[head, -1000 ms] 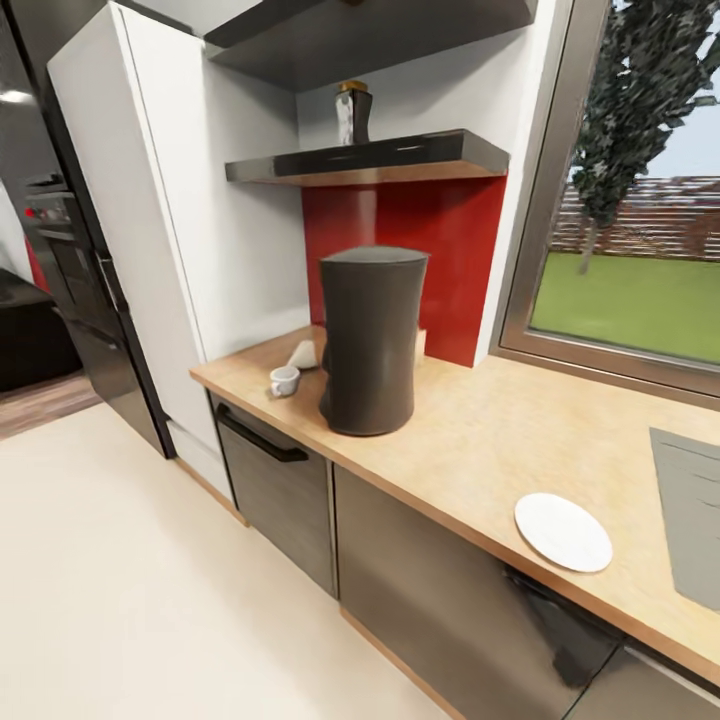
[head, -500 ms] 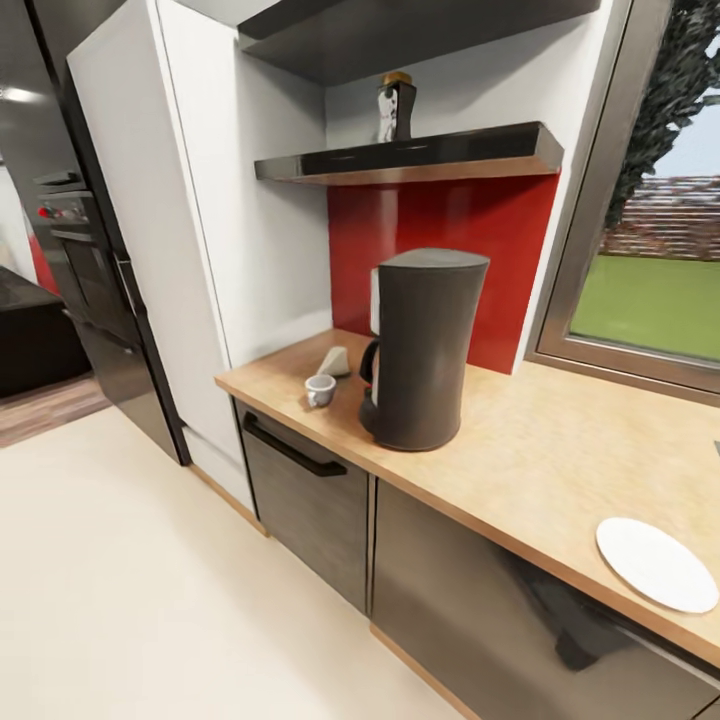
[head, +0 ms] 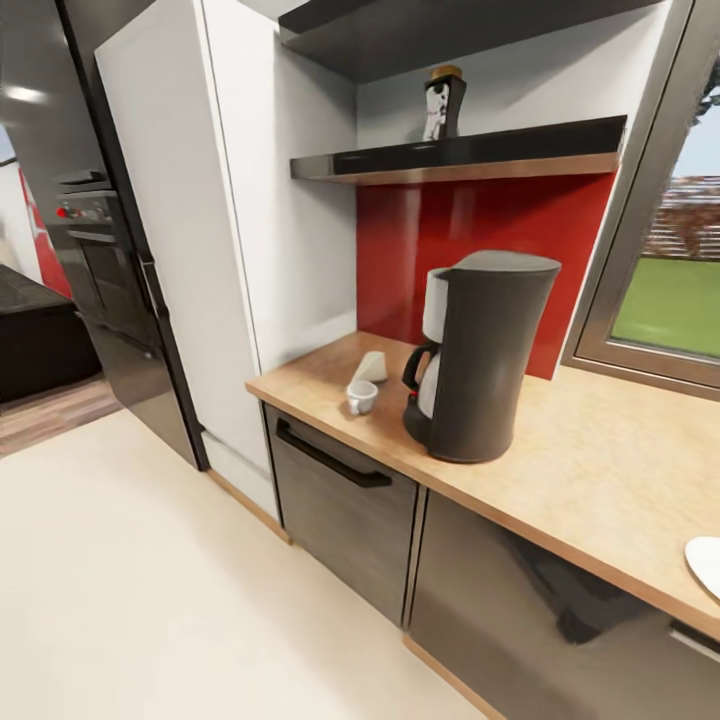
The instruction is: Set up a coffee station on the kitchen countertop: keep the coffee maker on the countertop, move the bottle of coffee from the kitchen shelf to the counter next to the coffee maker, place a paper coffee filter on top of the coffee maker, put the saucer next to the coffee maker with the coffee cup on the saucer, and place the electric kettle next to the coffee maker.
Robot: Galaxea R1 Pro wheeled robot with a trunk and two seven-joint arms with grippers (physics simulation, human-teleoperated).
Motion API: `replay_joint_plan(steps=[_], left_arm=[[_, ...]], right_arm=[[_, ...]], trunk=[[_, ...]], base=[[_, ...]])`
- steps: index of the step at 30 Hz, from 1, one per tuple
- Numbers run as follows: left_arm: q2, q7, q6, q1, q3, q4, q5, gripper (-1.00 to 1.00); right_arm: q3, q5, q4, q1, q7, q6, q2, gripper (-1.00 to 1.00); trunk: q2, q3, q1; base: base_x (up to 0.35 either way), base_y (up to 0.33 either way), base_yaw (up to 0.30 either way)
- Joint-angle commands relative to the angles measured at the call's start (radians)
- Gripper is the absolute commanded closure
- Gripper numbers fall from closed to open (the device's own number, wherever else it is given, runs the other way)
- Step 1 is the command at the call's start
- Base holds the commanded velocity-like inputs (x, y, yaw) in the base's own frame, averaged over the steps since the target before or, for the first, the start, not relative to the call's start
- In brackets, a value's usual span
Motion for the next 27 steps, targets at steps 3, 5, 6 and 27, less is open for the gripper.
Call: replay_joint_plan(steps=[3,5,6,27], left_arm=[[0.000,0.000,-0.003,-0.001,0.000,0.001,0.000,-1.00],[0.000,0.000,-0.003,-0.001,0.000,0.001,0.000,-1.00],[0.000,0.000,-0.003,-0.001,0.000,0.001,0.000,-1.00],[0.000,0.000,-0.003,-0.002,0.000,0.001,0.006,-1.00]], right_arm=[[-0.002,-0.002,-0.024,0.000,0.002,-0.002,0.000,-1.00],[-0.003,-0.002,-0.039,0.000,0.002,-0.001,0.000,-1.00],[-0.003,-0.002,-0.041,0.000,0.002,-0.001,0.000,-1.00],[-0.002,-0.001,-0.048,0.000,0.004,-0.001,-0.005,-1.00]], trunk=[[0.000,-0.001,0.000],[0.000,-0.001,0.000],[0.000,-0.001,0.000],[0.000,-0.001,0.000]], base=[[0.137,0.323,0.000],[0.156,0.322,0.000],[0.162,0.320,0.000],[0.173,0.314,0.000]])
